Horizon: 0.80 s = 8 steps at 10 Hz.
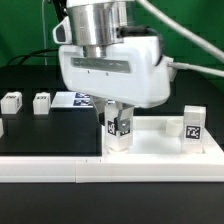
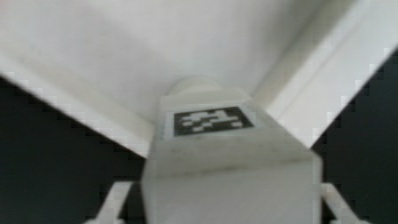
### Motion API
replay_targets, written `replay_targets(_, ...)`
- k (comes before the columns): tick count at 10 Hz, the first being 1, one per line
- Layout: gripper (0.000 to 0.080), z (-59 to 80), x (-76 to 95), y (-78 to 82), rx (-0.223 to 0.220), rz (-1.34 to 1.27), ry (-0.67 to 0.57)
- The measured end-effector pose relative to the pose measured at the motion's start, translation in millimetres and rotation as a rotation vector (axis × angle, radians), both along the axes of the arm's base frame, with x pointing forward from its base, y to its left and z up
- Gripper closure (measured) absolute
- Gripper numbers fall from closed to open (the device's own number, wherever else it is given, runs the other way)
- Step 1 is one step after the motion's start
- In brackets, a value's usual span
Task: Assemble square table
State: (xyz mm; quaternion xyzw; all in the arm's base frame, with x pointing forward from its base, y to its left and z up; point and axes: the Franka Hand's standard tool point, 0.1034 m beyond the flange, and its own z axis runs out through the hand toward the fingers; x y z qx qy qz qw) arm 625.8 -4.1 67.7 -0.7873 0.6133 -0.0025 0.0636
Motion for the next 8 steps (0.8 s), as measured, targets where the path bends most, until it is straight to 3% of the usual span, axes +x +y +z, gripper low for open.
replay_targets(3,0.0506,-0.6,-1.6,-0.9,0.115,-0.556,0.087)
replay_targets(5,0.0506,-0.8,-2.2,-1.3,0.129,-0.674,0.104)
replay_targets(6,0.0408,-1.4,-2.4,-1.3,0.126,-0.641,0.099)
replay_targets(7,0.0408,-1.3,-1.9,-0.1,0.115,-0.596,0.091)
replay_targets(8,0.022,-0.7,1.2,5.1,0.079,-0.417,0.05)
